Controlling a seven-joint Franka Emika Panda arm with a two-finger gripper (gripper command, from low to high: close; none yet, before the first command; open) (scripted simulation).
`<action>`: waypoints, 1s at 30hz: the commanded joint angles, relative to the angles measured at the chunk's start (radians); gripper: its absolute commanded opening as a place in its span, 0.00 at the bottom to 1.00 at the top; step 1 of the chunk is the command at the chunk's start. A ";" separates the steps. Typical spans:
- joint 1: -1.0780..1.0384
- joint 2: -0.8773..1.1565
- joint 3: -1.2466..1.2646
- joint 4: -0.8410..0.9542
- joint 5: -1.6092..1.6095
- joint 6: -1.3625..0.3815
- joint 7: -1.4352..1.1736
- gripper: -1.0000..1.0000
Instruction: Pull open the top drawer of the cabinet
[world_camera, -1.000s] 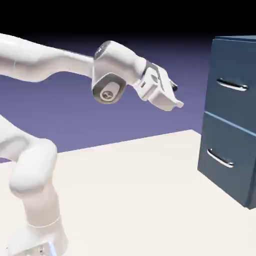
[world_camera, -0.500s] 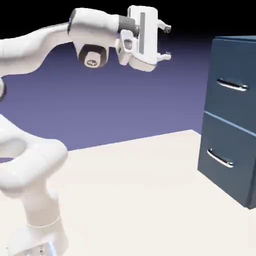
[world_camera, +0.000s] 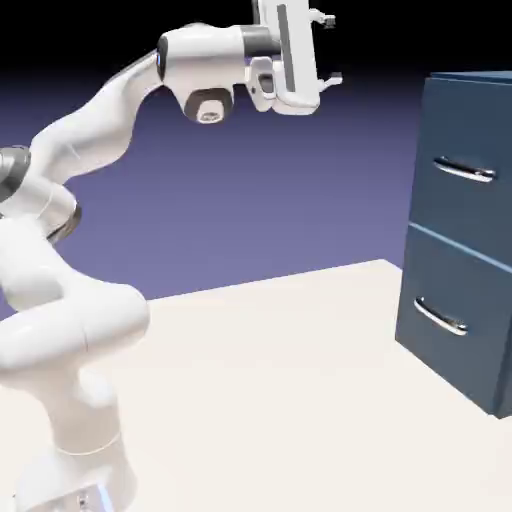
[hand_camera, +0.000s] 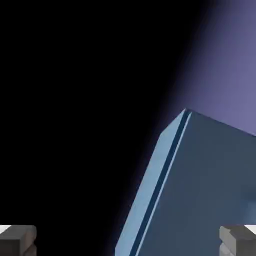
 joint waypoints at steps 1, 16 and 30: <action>-0.031 -0.018 0.020 0.015 0.044 -0.010 0.010 0.50; -0.500 -0.281 0.317 0.239 0.696 -0.162 0.153 0.50; -0.676 -0.315 0.374 0.421 0.815 -0.141 0.203 0.00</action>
